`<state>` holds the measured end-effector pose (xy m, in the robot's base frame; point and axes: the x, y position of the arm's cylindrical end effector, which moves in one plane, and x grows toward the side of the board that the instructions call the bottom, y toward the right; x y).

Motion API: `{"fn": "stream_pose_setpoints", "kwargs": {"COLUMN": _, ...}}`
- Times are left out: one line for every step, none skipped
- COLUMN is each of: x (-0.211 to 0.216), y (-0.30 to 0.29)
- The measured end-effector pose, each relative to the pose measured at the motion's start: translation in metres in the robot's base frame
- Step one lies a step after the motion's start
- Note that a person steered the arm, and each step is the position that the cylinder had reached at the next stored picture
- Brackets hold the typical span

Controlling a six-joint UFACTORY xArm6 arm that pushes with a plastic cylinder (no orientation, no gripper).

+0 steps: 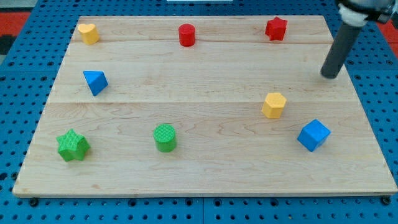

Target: Tap your arm on top side of red star slightly

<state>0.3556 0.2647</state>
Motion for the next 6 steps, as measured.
{"fn": "stream_pose_setpoints", "kwargs": {"x": -0.056, "y": 0.004}}
{"fn": "stream_pose_setpoints", "kwargs": {"x": -0.098, "y": -0.003}}
{"fn": "stream_pose_setpoints", "kwargs": {"x": -0.137, "y": -0.023}}
{"fn": "stream_pose_setpoints", "kwargs": {"x": -0.159, "y": -0.091}}
{"fn": "stream_pose_setpoints", "kwargs": {"x": -0.147, "y": -0.140}}
{"fn": "stream_pose_setpoints", "kwargs": {"x": -0.140, "y": -0.141}}
